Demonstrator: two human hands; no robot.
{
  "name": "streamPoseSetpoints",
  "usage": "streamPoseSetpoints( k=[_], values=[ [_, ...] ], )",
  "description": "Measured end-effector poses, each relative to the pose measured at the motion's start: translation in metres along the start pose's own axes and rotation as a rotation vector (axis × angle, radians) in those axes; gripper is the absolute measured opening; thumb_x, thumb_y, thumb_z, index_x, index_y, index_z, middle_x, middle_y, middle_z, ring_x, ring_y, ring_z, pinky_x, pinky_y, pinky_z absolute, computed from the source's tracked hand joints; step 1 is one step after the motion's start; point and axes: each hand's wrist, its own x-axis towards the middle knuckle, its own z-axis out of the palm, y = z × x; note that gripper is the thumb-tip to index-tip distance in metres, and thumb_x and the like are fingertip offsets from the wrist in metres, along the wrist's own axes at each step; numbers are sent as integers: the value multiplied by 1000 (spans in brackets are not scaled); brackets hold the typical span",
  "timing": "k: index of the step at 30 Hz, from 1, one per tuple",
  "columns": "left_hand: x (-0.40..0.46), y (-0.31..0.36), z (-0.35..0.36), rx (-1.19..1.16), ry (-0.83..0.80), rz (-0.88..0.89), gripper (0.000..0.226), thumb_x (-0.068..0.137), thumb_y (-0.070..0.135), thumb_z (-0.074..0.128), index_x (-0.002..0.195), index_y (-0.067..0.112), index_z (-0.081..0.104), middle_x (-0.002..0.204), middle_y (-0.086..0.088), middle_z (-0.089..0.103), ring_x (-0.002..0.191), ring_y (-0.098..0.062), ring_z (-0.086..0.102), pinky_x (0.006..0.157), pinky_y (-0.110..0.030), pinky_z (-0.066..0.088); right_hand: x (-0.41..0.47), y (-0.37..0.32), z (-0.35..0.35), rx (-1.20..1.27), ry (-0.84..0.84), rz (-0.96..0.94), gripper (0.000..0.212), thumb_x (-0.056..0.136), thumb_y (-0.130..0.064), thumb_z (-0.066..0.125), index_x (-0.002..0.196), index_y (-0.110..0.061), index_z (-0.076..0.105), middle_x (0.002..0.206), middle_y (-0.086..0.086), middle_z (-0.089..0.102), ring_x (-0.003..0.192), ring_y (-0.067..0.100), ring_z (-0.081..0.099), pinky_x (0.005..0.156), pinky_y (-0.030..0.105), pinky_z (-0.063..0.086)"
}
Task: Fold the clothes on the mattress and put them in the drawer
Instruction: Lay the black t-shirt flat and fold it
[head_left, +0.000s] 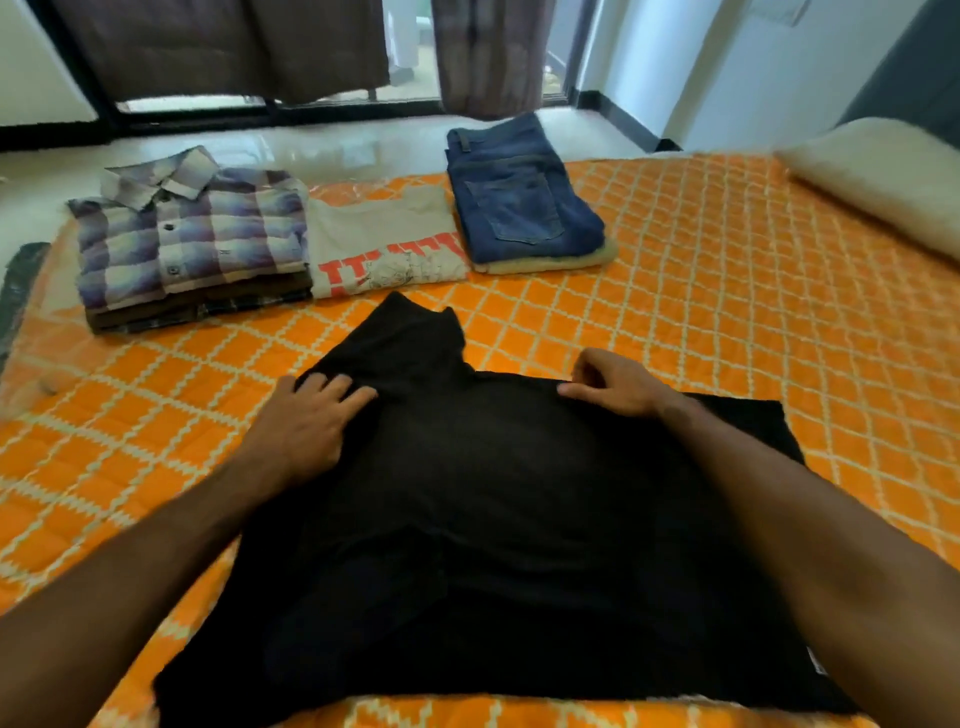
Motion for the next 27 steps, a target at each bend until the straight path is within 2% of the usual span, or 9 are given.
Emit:
streamPoseSetpoints(
  k=[2, 5, 7, 10, 13, 17, 19, 22, 27],
  values=[
    [24, 22, -24, 42, 57, 44, 60, 90, 28, 48, 149, 23, 37, 146, -3, 47, 117, -25, 53, 86, -40, 43, -26, 35, -19, -76, -31, 68, 37, 85, -61, 71, 98, -31, 54, 99, -10, 60, 94, 17, 59, 86, 41, 48],
    [73, 66, -50, 17, 45, 160, 81, 90, 16, 58, 158, 27, 17, 156, 0, 30, 110, -22, 56, 71, -29, 40, -52, 74, -44, -111, -71, 167, 34, 86, -47, 77, 105, -27, 57, 106, -6, 63, 101, 19, 60, 90, 43, 48],
    [102, 96, -65, -9, -16, 174, 84, 88, 10, 62, 156, 29, 16, 153, 2, 31, 104, -20, 59, 61, -29, 40, -68, 100, -54, -161, -24, 208, 28, 87, -36, 78, 106, -27, 59, 110, -4, 66, 105, 21, 61, 91, 41, 48],
    [132, 120, -79, 69, -108, 160, 71, 89, 15, 65, 148, 28, 29, 142, 3, 43, 110, -20, 60, 73, -33, 50, -88, 136, -62, -237, 73, 237, 25, 88, -25, 78, 106, -24, 62, 114, 0, 67, 109, 25, 62, 86, 37, 46],
    [142, 111, -84, 325, -236, 79, 54, 93, 31, 63, 141, 32, 39, 141, 4, 50, 122, -21, 51, 95, -39, 40, -101, 156, -60, -218, 146, 230, 22, 90, -20, 75, 108, -21, 63, 117, 3, 65, 112, 26, 60, 91, 41, 45],
    [128, 82, -91, 598, -205, 46, 23, 98, 37, 51, 119, 35, 61, 121, 12, 61, 115, -14, 54, 94, -34, 36, -113, 158, -56, -276, 278, 127, 17, 89, -19, 70, 104, -25, 63, 107, -1, 62, 104, 24, 60, 88, 38, 40],
    [118, 72, -96, 647, -122, 33, 25, 98, 37, 48, 118, 35, 63, 119, 13, 62, 115, -13, 53, 94, -33, 36, -122, 155, -61, -284, 319, 49, 18, 87, -16, 67, 102, -25, 62, 101, -4, 59, 97, 23, 60, 76, 33, 39],
    [101, 70, -105, 716, -107, 45, 27, 100, 41, 45, 122, 40, 60, 121, 14, 59, 119, -15, 47, 99, -34, 33, -143, 150, -69, -316, 317, -55, 25, 86, -11, 66, 104, -25, 56, 98, -8, 51, 90, 16, 52, 61, 37, 46],
    [58, 86, -130, 759, -147, 25, 21, 99, 36, 46, 106, 35, 66, 105, 15, 70, 112, -11, 55, 99, -35, 29, -193, 139, -75, -440, 303, -111, 31, 89, -10, 65, 111, -24, 47, 109, -4, 43, 94, 18, 46, 56, 41, 49]
  ],
)
